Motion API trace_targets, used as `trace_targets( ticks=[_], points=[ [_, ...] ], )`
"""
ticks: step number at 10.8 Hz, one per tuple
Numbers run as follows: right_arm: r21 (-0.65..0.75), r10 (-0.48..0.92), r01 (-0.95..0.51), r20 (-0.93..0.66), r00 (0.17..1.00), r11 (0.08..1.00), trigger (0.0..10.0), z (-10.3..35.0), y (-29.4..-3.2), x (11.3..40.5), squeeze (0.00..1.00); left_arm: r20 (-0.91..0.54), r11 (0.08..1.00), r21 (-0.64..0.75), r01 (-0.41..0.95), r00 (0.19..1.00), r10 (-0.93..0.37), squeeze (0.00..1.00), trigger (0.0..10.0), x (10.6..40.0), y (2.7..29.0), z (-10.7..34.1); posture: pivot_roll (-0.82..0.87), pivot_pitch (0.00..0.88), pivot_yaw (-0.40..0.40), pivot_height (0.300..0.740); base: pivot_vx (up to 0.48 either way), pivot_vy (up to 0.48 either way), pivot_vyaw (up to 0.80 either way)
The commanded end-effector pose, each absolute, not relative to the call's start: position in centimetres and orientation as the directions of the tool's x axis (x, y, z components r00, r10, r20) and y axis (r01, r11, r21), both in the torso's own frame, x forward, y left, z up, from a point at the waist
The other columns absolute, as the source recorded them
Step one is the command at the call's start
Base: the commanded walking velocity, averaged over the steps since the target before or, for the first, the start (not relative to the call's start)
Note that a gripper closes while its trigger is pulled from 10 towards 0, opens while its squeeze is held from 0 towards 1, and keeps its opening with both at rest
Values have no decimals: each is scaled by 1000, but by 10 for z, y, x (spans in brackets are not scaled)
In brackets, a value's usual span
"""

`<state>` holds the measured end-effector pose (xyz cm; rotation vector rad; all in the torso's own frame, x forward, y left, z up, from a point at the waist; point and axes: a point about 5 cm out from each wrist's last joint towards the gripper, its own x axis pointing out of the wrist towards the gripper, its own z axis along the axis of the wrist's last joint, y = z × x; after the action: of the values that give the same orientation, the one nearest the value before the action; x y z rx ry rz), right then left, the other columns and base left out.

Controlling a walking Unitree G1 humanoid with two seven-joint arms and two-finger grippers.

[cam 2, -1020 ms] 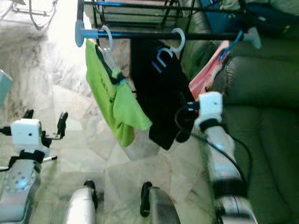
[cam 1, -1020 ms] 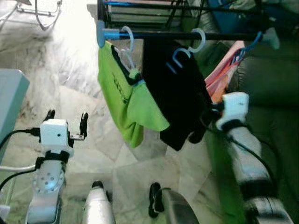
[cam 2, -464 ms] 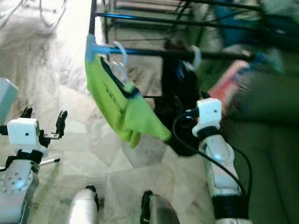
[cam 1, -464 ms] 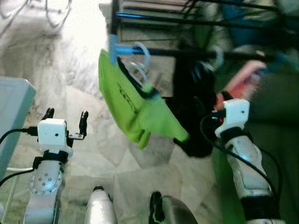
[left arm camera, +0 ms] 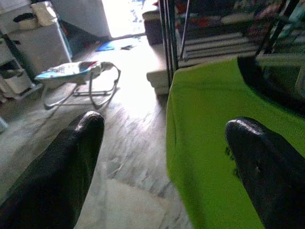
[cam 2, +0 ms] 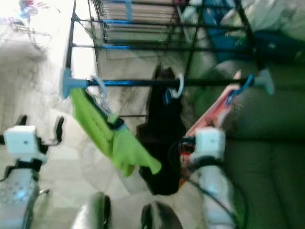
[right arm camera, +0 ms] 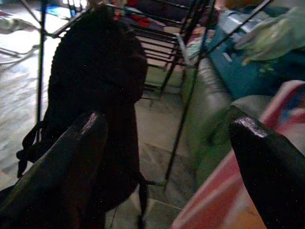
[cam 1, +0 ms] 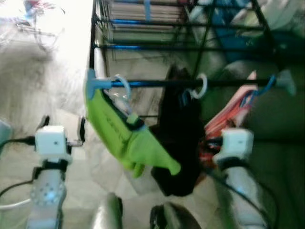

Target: Hang hanger

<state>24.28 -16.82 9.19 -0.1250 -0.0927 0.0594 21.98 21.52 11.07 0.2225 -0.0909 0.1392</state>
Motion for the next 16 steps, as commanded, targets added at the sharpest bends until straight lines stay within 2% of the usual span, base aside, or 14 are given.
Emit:
trace_targets(
  ticks=[1, 2, 5, 6, 7, 8, 10, 11, 13, 16],
  points=[
    [-142, 17, -9, 56, 998, 990, 10000, 83, -181, 239, 0, 93, 960, 234, -157, 986, 139, 0, 10000, 219, 212, 105, 93, 174, -43, 740, 0, 0, 0],
    [-148, -13, 23, 69, 998, 989, 10000, 83, -184, 243, 0, 91, 950, 259, -176, 983, 158, 0, 10000, 223, 213, 105, 96, 167, -5, 740, 0, 0, 0],
    [-144, -113, 130, 120, 986, 981, 10000, 83, -189, 247, 0, 127, 932, 336, -135, 987, 98, 0, 10000, 241, 218, 118, 65, 163, 133, 740, 0, 0, 0],
    [-163, -117, 138, 131, 984, 977, 10000, 83, -192, 248, 0, 131, 929, 340, -143, 986, 103, 0, 10000, 246, 219, 120, 46, 167, 134, 740, 0, 0, 0],
    [-163, -137, 155, 116, 984, 974, 10000, 81, -200, 245, 0, 122, 938, 321, -129, 988, 94, 0, 10000, 248, 211, 113, 16, 172, 78, 740, 0, 0, 0],
    [-174, -123, 142, 111, 986, 975, 10000, 81, -200, 244, 0, 119, 942, 309, -129, 988, 96, 0, 10000, 247, 207, 110, 13, 171, 63, 740, 0, 0, 0],
    [-198, -85, 105, 103, 991, 975, 10000, 80, -199, 244, 0, 115, 943, 303, -135, 988, 105, 0, 10000, 242, 205, 105, 10, 147, 7, 740, 0, 0, 0],
    [-221, -80, 100, 97, 992, 970, 10000, 81, -207, 249, 0, 95, 941, 305, -147, 988, 124, 0, 10000, 236, 210, 96, 13, 124, -10, 740, 0, 244, 0],
    [-229, -92, 111, 93, 991, 967, 10000, 80, -212, 252, 0, 82, 939, 312, -142, 989, 123, 0, 10000, 234, 209, 93, 17, 100, -8, 740, 0, 424, 0],
    [-223, -89, 112, 109, 990, 968, 10000, 82, -205, 260, 0, 98, 941, 315, -120, 991, 94, 0, 10000, 244, 204, 96, 15, 80, -1, 740, 0, 480, 0]
  ],
)
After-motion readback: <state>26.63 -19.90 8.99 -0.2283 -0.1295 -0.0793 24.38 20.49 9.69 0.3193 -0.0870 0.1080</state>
